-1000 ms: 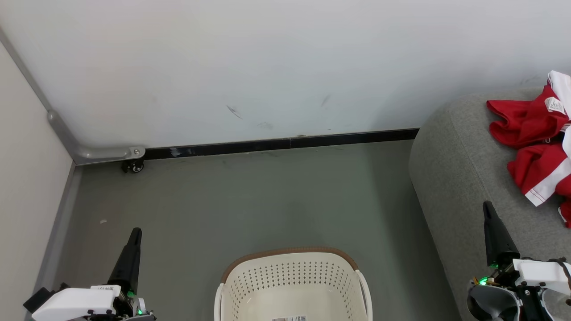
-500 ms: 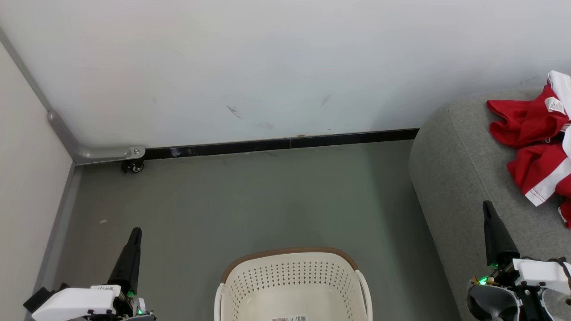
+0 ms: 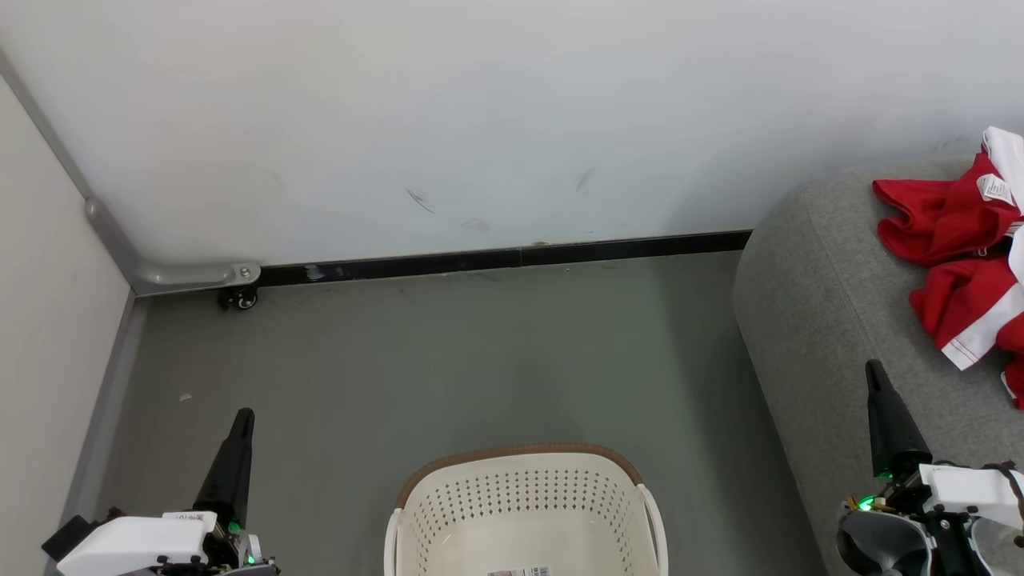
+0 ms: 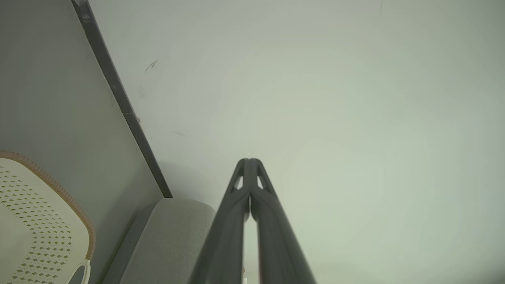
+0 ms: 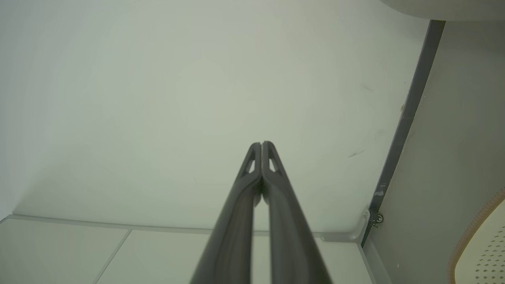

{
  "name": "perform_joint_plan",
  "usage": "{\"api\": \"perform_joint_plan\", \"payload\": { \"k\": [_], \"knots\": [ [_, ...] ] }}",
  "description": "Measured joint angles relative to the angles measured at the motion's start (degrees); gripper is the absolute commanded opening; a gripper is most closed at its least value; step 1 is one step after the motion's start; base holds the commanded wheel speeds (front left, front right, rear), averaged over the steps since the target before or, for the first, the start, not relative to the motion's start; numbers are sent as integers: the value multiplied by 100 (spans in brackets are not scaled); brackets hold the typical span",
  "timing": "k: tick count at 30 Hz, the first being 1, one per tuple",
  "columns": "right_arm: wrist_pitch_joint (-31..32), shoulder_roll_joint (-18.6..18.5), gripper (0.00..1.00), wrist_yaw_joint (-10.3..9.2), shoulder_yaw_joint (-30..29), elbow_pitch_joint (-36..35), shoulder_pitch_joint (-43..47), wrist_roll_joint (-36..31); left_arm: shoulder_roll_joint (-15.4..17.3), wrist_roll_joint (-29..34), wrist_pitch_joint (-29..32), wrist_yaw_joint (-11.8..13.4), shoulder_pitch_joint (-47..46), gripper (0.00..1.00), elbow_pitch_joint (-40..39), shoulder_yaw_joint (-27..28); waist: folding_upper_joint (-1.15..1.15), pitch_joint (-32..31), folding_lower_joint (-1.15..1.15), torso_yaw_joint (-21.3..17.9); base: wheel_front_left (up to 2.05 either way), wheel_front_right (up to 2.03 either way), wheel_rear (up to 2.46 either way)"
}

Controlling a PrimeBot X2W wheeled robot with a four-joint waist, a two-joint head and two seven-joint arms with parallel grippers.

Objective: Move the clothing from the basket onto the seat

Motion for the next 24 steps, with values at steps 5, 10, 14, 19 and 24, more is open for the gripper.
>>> {"api": "perform_joint_plan", "payload": {
  "k": [5, 10, 14, 19, 24],
  "knots": [
    [0, 0, 0, 0, 1, -1, 0, 4, 0, 0, 0, 0, 0, 0, -1, 0, 0, 0, 0, 0, 0, 0, 0],
    [0, 0, 0, 0, 3, -2, 0, 5, 0, 0, 0, 0, 0, 0, -1, -1, 0, 0, 0, 0, 0, 0, 0],
    [0, 0, 0, 0, 4, -3, 1, 5, 0, 0, 0, 0, 1, 0, -2, -1, 0, 0, 0, 0, 0, 0, 0],
    [0, 0, 0, 0, 5, -4, 1, 5, 0, 0, 0, 0, 1, 0, -2, -2, 0, 0, 0, 0, 0, 0, 0],
    [0, 0, 0, 0, 7, -4, 1, 5, -1, 0, 0, 0, 1, 0, -3, -2, 0, 0, 0, 0, 0, 0, 0]
  ]
}}
